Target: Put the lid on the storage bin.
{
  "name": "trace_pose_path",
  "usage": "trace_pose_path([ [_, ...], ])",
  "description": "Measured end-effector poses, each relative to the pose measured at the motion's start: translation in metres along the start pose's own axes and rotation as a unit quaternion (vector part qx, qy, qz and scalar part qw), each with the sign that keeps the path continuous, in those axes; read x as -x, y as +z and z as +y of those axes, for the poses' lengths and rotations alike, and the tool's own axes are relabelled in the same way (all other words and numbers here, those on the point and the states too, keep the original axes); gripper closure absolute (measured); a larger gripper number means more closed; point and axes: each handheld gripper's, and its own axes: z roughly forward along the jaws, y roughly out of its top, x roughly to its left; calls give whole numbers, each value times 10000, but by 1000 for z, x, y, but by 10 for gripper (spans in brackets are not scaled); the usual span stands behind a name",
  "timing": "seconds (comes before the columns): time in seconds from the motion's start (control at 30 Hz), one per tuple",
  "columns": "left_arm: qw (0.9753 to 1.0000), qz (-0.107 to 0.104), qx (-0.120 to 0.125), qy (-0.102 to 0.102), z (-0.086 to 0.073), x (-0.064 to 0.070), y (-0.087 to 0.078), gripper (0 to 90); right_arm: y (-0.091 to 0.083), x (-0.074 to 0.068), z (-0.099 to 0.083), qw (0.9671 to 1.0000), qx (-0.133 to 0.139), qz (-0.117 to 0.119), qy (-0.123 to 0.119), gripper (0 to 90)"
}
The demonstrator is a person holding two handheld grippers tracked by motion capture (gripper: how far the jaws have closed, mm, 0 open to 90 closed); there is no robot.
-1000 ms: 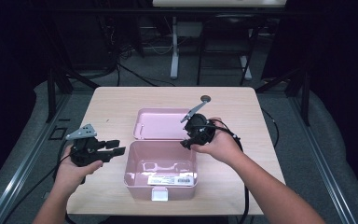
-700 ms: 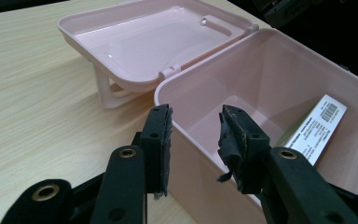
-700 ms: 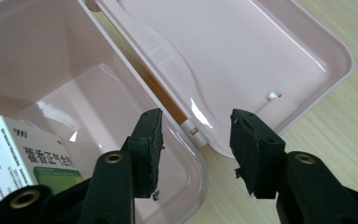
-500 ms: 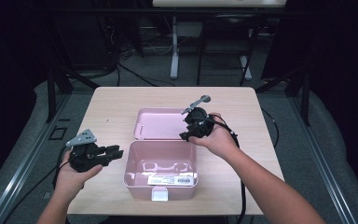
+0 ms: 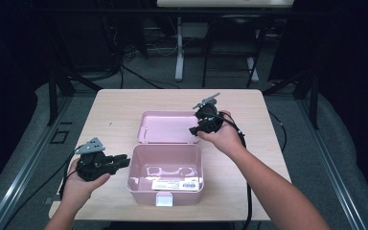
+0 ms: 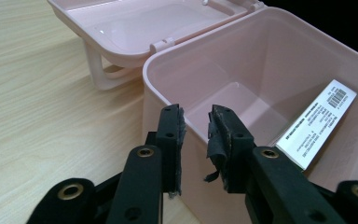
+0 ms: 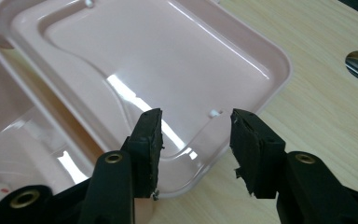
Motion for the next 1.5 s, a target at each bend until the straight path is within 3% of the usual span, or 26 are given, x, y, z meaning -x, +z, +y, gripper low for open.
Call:
trace_pose_path([
  [0.5, 9997, 23, -192, 164, 1, 9, 8, 794, 17, 29, 2, 9976, 155, -327, 585, 509],
  [0.8, 9992, 66, -209, 348, 1, 11, 8, 799, 33, 46, 1, 9944, 84, -375, 981, 496],
  [1.1, 9994, 9, -176, 282, 1, 9, 9, 798, 52, 49, 4, 9895, 97, -489, 1355, 513],
  [1.5, 9994, 17, -193, 284, 1, 10, 8, 798, 64, 55, 4, 9830, 80, -532, 1756, 573],
])
